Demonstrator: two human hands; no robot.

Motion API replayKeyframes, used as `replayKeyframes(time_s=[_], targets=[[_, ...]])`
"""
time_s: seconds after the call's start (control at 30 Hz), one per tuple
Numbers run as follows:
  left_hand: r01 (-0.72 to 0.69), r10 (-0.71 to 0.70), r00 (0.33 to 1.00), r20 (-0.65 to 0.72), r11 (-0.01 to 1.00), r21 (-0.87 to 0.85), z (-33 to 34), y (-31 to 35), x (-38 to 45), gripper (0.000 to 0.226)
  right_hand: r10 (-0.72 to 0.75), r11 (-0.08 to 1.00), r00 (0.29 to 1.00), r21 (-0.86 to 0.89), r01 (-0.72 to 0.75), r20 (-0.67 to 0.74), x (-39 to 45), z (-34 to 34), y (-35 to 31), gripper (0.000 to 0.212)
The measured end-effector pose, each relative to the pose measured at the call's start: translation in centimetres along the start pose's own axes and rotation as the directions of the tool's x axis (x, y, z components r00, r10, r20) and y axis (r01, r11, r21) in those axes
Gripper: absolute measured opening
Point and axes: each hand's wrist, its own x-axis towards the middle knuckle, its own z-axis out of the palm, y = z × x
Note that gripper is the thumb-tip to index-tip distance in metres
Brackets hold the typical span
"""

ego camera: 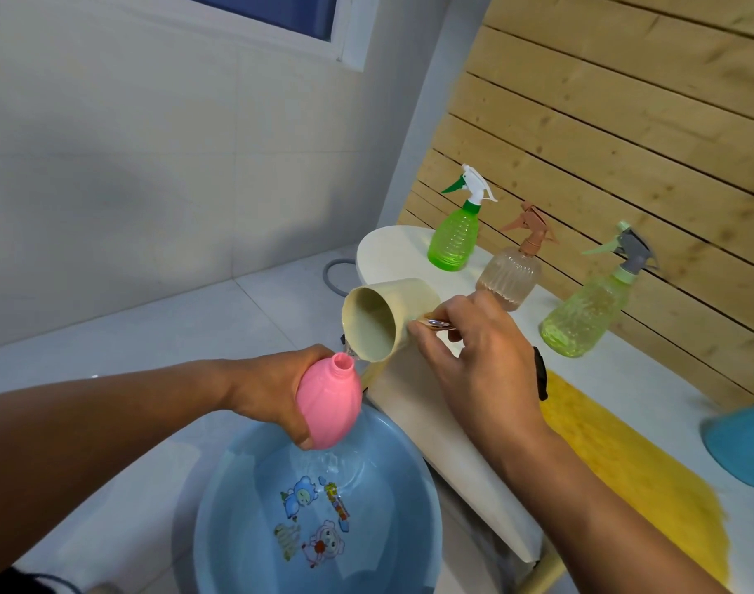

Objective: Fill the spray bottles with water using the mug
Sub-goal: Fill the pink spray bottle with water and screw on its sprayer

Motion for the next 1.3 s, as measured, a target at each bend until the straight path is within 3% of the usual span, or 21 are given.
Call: replayKeyframes(time_s=[0.8, 1.1, 1.17, 1.3], targets=[[-0.002, 0.002, 1.0, 0.014, 1.0, -0.004, 0.2, 0.0, 0.1, 0.106, -0.25, 0.948, 0.965, -0.223, 0.226, -0.083, -0.7, -0.2, -0.5, 0.022], [-0.001, 0.002, 1.0, 0.011, 0.999, -0.045, 0.0, 0.3, 0.0, 0.105, -0.43, 0.873, 0.899, -0.293, 0.39, -0.085, -1.0, 0.0, -0.6, 0.021], [-0.001, 0.002, 1.0, 0.011, 0.999, -0.048, -0.1, 0.4, 0.0, 0.105, -0.373, 0.897, 0.926, -0.278, 0.344, -0.056, -1.2, 0.3, -0.6, 0.021], [-0.009, 0.009, 1.0, 0.014, 0.999, -0.051, -0.1, 0.2, -0.3, 0.103, -0.047, 0.972, 0.999, -0.23, 0.045, -0.003, -1.2, 1.1, -0.6, 0.029]])
